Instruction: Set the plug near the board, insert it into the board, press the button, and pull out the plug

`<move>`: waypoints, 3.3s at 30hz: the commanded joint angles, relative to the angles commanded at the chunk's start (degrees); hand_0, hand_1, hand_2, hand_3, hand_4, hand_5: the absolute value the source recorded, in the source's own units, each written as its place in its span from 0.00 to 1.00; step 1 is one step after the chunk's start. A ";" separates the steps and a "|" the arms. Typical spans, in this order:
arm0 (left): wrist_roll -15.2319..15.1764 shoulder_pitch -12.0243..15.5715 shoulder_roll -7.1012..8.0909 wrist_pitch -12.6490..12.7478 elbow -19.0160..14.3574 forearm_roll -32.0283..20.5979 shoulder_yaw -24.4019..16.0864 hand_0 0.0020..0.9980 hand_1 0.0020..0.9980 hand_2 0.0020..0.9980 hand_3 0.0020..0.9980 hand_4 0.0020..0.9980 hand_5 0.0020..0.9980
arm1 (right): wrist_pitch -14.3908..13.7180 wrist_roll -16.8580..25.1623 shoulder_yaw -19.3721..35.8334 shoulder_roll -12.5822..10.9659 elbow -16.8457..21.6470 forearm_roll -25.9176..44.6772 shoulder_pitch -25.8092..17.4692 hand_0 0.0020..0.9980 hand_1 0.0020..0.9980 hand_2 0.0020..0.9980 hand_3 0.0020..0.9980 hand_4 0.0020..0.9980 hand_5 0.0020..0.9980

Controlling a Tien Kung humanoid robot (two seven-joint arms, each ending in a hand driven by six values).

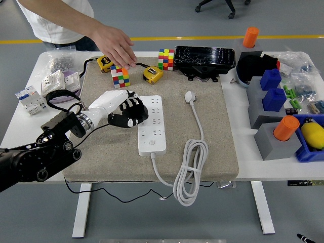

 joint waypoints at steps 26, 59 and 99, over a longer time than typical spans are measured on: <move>-0.38 -2.13 0.08 -0.23 3.23 0.30 3.89 0.35 0.44 0.49 0.55 0.72 0.00 | 0.03 -0.06 -0.04 0.20 -0.01 0.10 -0.25 0.68 0.69 0.69 0.59 0.93 0.52; -0.21 -2.25 1.33 -2.22 3.28 2.14 4.55 0.36 0.43 0.48 0.55 0.73 0.00 | 0.01 -0.03 0.18 0.37 -0.02 0.13 -0.48 0.68 0.69 0.69 0.59 0.93 0.53; 6.00 16.86 5.15 3.73 -19.32 -0.49 -20.27 0.58 0.72 0.75 0.74 0.93 0.42 | 0.06 -0.04 0.49 0.37 -0.06 -0.39 -0.51 0.68 0.69 0.69 0.59 0.93 0.52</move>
